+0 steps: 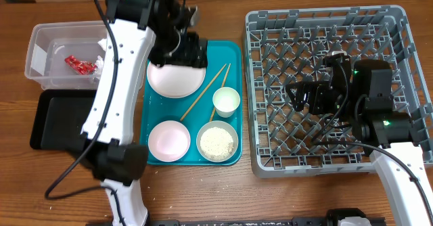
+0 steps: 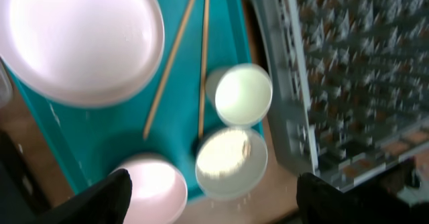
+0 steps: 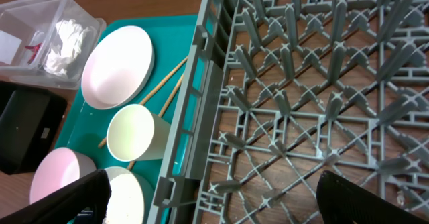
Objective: Sort waste into correct bins and load items into the dishwasher
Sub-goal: 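Move the left gripper to the rice bowl and grasp its rim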
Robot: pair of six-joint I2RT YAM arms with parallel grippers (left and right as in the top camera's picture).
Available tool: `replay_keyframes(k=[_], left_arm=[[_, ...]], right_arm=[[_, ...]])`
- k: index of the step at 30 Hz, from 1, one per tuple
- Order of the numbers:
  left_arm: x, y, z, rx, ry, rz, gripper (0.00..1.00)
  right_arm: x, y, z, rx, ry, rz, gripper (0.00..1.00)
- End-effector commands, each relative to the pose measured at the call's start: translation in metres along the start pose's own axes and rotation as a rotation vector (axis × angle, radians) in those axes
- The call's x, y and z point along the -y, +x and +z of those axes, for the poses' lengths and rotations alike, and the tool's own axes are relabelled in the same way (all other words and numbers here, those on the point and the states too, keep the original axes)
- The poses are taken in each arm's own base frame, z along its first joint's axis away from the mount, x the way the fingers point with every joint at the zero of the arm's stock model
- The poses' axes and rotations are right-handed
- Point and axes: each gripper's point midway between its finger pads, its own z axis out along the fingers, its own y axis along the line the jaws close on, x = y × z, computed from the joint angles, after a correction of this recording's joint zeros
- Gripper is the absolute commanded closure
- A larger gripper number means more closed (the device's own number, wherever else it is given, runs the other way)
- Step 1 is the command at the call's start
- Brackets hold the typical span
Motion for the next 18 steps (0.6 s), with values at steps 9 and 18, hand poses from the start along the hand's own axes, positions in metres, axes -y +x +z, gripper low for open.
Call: replay_keyframes(k=[9,18], left_arm=[[0.004,0.107,0.069,-0.362,-0.175,0.091,0.32],[0.007,0.111,0.082,-0.323,-0.274,0.086,0.39]], right_arm=[[-0.004,-0.012,-0.005,0.034,-0.012,-0.013,0.0],[-0.004,-0.011,-0.005,0.028,-0.011,-0.01,0.0]])
